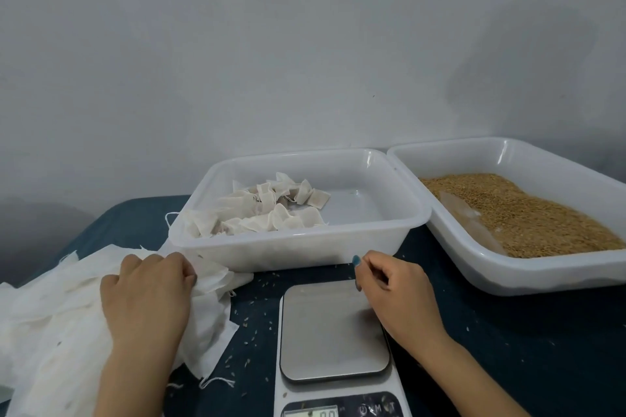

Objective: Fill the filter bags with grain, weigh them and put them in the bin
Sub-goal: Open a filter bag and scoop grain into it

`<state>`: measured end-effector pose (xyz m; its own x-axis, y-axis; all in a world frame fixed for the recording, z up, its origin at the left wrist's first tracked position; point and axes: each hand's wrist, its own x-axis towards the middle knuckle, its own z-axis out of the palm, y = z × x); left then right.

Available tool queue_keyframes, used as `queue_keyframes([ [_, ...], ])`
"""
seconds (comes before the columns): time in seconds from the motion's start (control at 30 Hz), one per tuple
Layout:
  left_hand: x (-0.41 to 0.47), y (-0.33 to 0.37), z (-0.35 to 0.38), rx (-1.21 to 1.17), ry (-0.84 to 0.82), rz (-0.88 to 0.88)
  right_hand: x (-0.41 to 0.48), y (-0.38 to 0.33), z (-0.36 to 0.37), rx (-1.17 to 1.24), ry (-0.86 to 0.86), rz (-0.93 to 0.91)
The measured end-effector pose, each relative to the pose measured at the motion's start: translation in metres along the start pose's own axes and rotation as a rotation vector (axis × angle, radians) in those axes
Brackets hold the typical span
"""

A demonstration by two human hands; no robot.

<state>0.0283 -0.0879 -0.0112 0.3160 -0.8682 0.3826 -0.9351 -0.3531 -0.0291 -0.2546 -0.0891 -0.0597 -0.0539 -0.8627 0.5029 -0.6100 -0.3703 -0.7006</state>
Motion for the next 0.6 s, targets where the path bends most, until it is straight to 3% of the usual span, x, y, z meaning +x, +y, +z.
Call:
queue_keyframes([
  [0.2,-0.002,0.01,-0.009,-0.176,0.276,0.194,-0.002,-0.001,0.0,0.005,-0.005,-0.014],
  [0.33,-0.005,0.026,0.006,-0.046,-0.065,0.292,-0.003,-0.001,0.001,0.003,-0.005,-0.013],
  [0.4,-0.003,0.026,0.01,0.005,-0.145,0.265,-0.002,-0.001,0.0,0.01,-0.004,-0.015],
  [0.5,-0.002,0.025,0.006,-0.023,-0.118,0.167,-0.002,-0.002,-0.001,0.022,-0.001,-0.021],
  [0.6,-0.003,0.023,0.002,-0.207,-0.019,0.092,-0.002,-0.002,-0.001,0.014,0.001,-0.036],
])
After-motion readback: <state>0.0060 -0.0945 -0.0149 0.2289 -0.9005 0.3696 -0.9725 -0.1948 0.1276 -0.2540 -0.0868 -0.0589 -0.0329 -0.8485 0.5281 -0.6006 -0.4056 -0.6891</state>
